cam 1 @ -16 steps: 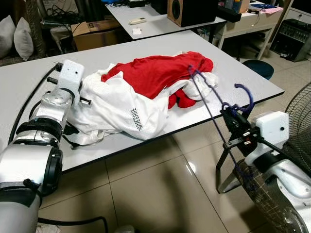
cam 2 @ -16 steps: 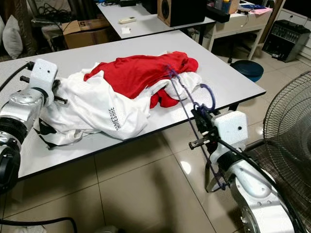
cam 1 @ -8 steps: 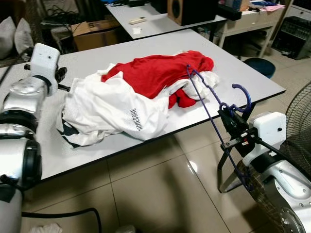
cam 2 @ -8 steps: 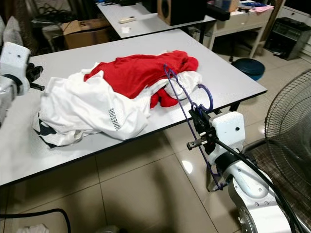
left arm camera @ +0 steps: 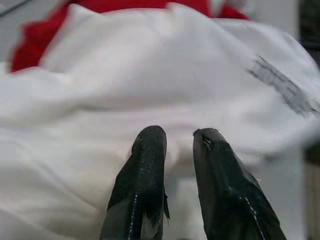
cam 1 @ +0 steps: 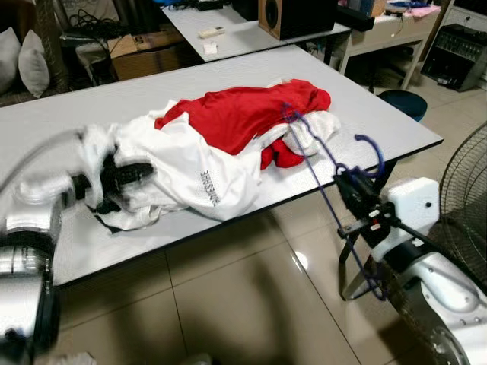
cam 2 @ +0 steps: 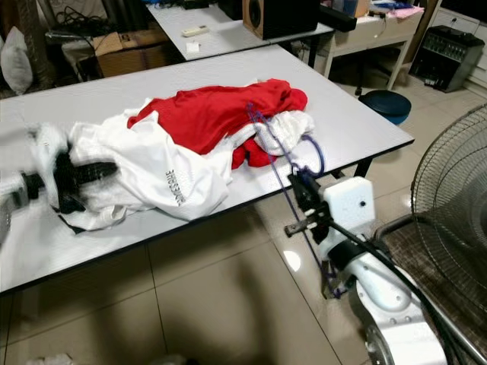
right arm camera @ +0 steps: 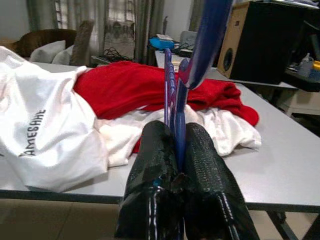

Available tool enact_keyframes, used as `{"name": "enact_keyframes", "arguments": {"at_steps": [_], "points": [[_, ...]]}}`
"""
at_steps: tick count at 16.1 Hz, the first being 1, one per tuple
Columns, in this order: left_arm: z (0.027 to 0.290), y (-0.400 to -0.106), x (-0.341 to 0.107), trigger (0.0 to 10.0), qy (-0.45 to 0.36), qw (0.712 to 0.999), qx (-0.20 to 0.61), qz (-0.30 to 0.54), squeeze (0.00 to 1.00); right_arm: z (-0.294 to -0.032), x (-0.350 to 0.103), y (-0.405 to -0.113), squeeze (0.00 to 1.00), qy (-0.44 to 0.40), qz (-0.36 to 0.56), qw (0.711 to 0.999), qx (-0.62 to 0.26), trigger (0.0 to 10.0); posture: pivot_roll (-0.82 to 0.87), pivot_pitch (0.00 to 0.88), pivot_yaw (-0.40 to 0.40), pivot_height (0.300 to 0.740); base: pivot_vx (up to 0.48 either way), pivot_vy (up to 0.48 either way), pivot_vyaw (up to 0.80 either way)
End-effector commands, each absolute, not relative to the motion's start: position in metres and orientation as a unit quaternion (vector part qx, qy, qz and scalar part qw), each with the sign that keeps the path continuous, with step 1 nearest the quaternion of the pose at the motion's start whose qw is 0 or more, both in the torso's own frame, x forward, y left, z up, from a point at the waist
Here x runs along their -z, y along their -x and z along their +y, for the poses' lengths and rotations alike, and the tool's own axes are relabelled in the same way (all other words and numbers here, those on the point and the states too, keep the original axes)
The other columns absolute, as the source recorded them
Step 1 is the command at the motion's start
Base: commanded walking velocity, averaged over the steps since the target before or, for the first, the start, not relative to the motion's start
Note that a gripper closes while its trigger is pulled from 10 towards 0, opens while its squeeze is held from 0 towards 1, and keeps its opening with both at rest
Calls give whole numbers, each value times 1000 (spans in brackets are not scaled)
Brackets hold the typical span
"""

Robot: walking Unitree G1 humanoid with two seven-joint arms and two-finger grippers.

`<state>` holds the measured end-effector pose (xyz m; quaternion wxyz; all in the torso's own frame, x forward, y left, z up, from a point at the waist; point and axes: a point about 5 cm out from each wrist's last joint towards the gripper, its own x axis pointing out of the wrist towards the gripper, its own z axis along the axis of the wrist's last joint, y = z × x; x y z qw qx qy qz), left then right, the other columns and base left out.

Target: Hang hanger

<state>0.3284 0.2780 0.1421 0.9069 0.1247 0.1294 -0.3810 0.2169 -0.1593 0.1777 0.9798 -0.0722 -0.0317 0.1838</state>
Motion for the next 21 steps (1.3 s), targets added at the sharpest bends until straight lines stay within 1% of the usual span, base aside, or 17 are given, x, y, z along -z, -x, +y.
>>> {"name": "enact_keyframes", "arguments": {"at_steps": [1,2,5,7,9,10,11,15,16,17,18,20,21], "points": [[274,-328,-151,10000,-142,898,402,109,0,-156,-177,-218,0,75,-33,979,-186,10000,-36,0,91,740,0,0,0],[266,-318,-144,10000,-155,887,422,103,0,-155,-175,-219,0,79,-33,980,-177,10000,-36,0,93,740,0,0,0],[256,-301,-137,10000,-181,874,440,103,0,-154,-174,-219,0,76,-33,981,-176,10000,-36,0,92,740,0,0,0],[259,-300,-130,10000,-246,875,401,109,0,-156,-175,-219,0,82,-33,979,-182,10000,-36,0,91,740,0,0,0],[262,-300,-126,10000,-277,874,380,119,0,-156,-176,-220,0,86,-35,979,-183,10000,-38,0,94,740,0,0,0],[263,-300,-128,10000,-284,880,364,111,733,-156,-176,-220,0,86,-35,979,-183,10000,-40,0,96,740,0,0,0],[262,-299,-128,10000,-283,881,363,111,1000,-156,-176,-220,0,87,-35,979,-183,10000,-41,0,97,740,0,0,0],[267,-293,-125,10000,-289,872,373,131,1000,-157,-175,-219,0,87,-33,979,-183,10000,-48,0,103,740,0,0,0],[270,-292,-124,10000,-304,868,368,138,122,-157,-175,-219,0,88,-33,979,-183,10000,-49,0,103,740,0,0,0],[275,-294,-122,10000,-336,863,347,146,0,-157,-176,-219,0,89,-33,979,-182,10000,-51,0,105,740,0,0,0],[278,-297,-122,10000,-351,865,325,151,0,-157,-176,-219,0,89,-34,979,-182,10000,-49,0,104,740,0,0,0],[279,-300,-124,10000,-356,866,317,153,0,-158,-176,-219,0,89,-35,979,-182,10000,-48,0,104,740,0,0,0],[279,-300,-124,8471,-361,863,318,155,0,-158,-176,-219,0,90,-35,979,-181,10000,-46,0,103,740,0,0,0]]}}
